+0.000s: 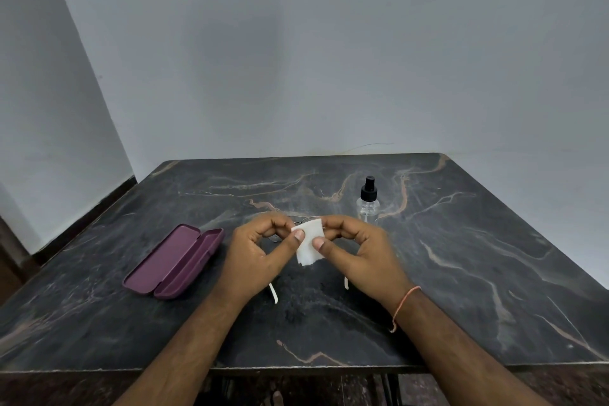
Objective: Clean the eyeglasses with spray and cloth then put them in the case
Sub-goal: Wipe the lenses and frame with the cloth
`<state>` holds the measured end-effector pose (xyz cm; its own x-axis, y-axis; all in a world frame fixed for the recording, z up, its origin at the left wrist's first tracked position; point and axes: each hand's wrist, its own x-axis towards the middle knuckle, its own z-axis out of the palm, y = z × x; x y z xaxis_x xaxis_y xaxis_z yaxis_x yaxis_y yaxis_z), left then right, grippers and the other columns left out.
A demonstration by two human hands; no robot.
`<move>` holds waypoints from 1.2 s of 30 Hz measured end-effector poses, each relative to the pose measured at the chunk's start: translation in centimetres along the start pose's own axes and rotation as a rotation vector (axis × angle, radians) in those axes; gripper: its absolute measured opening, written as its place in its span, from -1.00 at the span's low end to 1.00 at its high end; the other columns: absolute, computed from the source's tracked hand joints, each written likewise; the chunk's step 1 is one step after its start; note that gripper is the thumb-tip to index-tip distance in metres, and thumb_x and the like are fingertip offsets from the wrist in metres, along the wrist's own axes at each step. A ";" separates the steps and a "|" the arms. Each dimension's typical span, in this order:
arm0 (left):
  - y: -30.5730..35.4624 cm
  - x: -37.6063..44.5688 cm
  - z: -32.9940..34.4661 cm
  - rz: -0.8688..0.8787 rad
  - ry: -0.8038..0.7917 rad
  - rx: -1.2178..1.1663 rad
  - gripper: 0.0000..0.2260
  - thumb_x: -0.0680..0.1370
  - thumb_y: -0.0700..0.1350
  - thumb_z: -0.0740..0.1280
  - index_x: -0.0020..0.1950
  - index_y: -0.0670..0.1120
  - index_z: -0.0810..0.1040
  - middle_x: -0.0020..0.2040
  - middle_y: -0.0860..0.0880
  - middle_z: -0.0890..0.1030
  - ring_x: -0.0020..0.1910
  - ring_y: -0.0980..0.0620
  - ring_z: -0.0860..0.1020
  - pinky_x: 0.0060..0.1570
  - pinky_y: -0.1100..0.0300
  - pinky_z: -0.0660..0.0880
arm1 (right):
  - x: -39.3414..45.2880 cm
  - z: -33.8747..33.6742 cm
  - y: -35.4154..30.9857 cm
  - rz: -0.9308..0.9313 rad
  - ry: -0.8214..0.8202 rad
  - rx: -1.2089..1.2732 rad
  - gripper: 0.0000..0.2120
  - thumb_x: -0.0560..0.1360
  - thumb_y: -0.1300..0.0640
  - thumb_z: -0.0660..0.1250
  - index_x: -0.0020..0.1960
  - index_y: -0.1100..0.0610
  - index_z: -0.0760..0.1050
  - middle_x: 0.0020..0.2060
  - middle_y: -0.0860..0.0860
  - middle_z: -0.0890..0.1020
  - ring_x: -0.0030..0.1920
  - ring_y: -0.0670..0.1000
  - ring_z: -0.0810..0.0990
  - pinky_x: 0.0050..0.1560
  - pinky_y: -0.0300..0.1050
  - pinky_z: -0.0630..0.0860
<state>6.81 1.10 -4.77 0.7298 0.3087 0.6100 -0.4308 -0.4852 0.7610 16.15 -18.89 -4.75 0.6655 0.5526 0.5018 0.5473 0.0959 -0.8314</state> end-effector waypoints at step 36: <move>-3.2 0.2 -4.0 -0.205 0.031 0.472 -0.74 0.51 -0.14 0.65 0.13 0.14 0.80 -0.03 0.26 0.74 -0.02 0.23 0.69 0.07 0.26 0.66 | 0.3 -0.6 -0.3 -0.026 0.353 -0.056 -0.68 0.62 0.05 0.48 0.06 -0.44 0.68 -0.09 -0.25 0.74 -0.14 -0.04 0.76 -0.19 -0.18 0.69</move>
<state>6.21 5.97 -6.24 0.7549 0.4566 0.4707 0.0109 -0.7264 0.6872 16.47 -19.30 -4.21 0.7800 0.2300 0.5820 0.5867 0.0550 -0.8080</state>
